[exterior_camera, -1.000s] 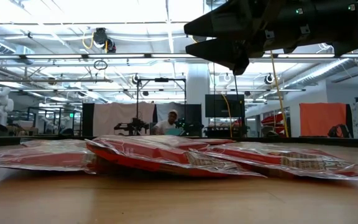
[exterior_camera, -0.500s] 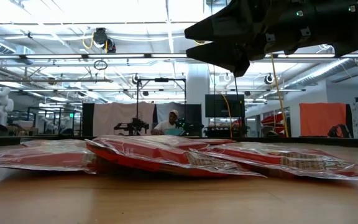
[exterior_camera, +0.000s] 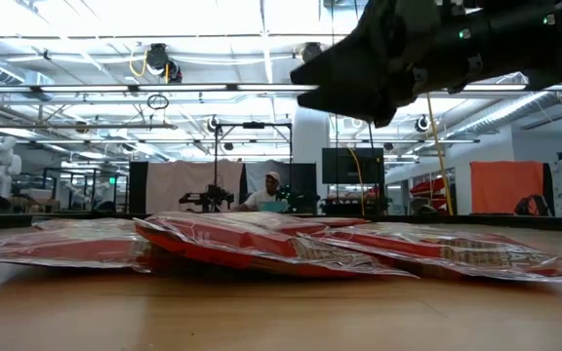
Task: Sort popcorn bags into baskets
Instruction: Put the popcorn bag into the orange bin
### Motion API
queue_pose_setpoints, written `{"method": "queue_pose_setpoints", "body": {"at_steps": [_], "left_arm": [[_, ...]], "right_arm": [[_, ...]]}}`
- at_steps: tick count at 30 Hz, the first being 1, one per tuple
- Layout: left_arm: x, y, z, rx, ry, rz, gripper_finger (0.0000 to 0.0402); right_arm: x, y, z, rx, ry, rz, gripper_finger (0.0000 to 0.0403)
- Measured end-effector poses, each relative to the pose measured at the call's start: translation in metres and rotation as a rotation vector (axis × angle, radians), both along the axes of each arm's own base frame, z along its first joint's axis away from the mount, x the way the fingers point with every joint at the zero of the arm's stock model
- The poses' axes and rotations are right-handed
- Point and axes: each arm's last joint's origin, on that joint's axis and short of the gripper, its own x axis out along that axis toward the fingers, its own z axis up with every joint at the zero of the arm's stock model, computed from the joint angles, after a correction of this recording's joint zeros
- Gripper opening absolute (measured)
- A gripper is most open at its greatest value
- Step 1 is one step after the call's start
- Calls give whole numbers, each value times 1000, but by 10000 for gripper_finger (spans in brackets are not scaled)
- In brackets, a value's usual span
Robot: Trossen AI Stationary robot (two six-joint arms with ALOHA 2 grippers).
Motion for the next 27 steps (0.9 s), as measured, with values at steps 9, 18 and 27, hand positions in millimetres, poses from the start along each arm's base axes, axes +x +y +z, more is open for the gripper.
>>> {"method": "queue_pose_setpoints", "body": {"at_steps": [9,18,27], "left_arm": [[16,46,-31,-79,-126,41,127],[27,93,-64,-138,-234,51,127],[33,113,-81,-172,-255,98,127]], "right_arm": [[2,-22,-4,-102,49,-271,233],[15,-70,-20,-83,341,-224,218],[21,-77,-25,-241,595,-28,216]]}}
